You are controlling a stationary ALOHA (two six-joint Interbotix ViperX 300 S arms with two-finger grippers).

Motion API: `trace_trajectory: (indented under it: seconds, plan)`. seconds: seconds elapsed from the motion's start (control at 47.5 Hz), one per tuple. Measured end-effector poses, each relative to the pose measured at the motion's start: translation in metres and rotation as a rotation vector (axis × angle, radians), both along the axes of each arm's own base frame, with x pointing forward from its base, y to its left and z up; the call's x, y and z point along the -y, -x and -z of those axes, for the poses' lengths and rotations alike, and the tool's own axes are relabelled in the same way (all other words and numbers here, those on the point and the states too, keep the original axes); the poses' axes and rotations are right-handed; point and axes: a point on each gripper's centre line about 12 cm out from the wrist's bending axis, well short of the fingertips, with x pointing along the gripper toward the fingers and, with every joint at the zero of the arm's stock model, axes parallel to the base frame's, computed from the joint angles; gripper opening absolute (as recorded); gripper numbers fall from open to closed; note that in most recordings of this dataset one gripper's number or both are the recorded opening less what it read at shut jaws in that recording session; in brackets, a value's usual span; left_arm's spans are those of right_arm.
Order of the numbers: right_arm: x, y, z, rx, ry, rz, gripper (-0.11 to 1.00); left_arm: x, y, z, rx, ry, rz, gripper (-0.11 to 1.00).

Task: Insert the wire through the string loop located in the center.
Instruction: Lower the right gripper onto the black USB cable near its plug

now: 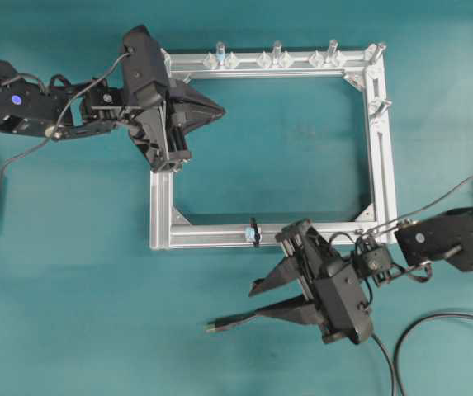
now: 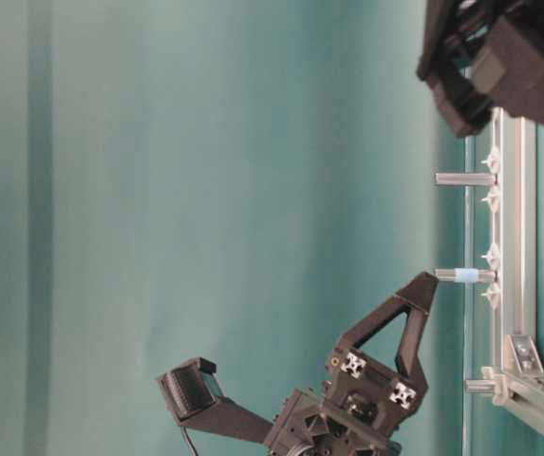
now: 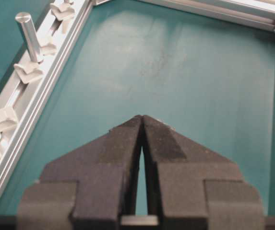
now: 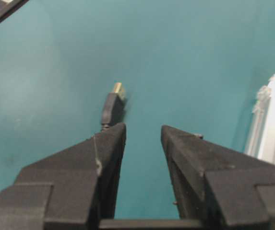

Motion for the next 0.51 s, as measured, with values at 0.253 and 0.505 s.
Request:
trace_trajectory:
  seconds: [0.253, 0.505]
  plan:
    - [-0.011, -0.006, 0.01, -0.027, -0.007, -0.015, 0.41, 0.001, 0.0, 0.0, -0.001, 0.0, 0.002, 0.0]
    - [-0.013, -0.012, 0.022, -0.063, -0.035, -0.001, 0.41, 0.007, 0.0, 0.002, -0.006, 0.001, 0.018, 0.0]
